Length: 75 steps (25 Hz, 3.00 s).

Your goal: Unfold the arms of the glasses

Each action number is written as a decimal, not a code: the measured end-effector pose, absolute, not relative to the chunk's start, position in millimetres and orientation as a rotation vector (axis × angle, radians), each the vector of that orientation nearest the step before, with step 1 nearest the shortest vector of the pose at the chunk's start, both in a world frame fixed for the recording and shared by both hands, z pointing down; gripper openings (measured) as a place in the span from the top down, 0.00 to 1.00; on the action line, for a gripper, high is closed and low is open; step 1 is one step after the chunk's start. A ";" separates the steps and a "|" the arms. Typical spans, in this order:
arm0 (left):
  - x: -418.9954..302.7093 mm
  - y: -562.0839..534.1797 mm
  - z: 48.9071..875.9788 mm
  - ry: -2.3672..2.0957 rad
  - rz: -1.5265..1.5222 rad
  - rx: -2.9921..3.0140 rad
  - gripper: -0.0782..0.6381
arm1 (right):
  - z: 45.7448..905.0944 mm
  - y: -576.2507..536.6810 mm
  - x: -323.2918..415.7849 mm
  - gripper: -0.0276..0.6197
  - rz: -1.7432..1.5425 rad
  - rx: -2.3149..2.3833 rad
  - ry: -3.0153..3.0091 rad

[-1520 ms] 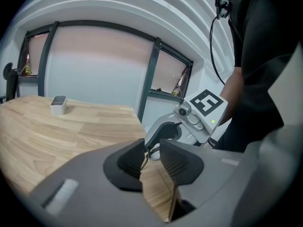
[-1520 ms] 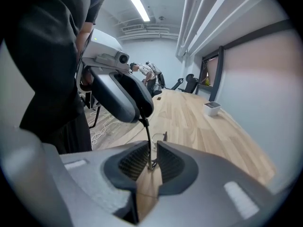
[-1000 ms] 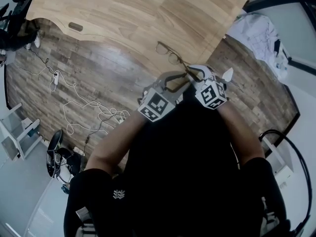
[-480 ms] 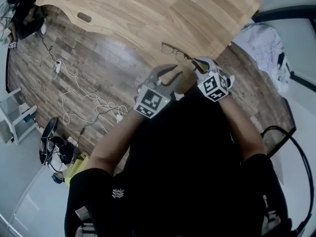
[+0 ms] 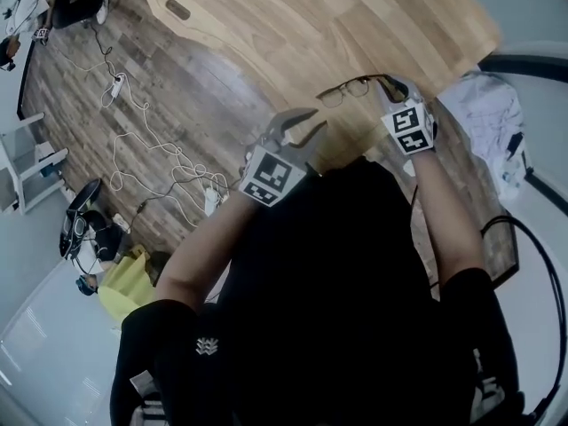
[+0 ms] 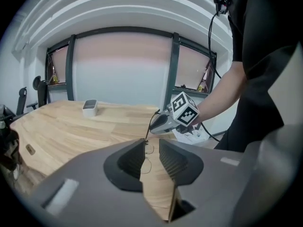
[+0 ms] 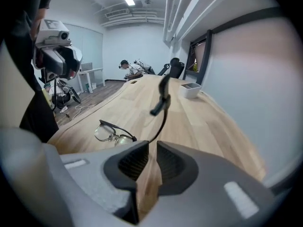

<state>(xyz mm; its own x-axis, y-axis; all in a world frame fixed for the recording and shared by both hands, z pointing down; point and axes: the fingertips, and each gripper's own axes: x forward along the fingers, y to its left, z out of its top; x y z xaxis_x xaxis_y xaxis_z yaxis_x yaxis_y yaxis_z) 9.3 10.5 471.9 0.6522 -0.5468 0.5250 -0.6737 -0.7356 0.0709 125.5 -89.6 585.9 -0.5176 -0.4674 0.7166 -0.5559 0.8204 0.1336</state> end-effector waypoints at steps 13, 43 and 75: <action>40.7 -53.2 566.0 -0.815 0.903 2.556 0.74 | 580.6 -8.2 153.0 0.89 0.463 0.807 -2.175; 50.2 -50.4 578.5 -0.599 0.780 2.752 0.84 | 519.7 -71.3 112.4 0.89 0.782 1.262 -2.378; 41.1 -46.1 566.4 -0.681 0.725 2.744 0.84 | 514.3 -79.4 87.6 0.88 0.917 1.058 -2.532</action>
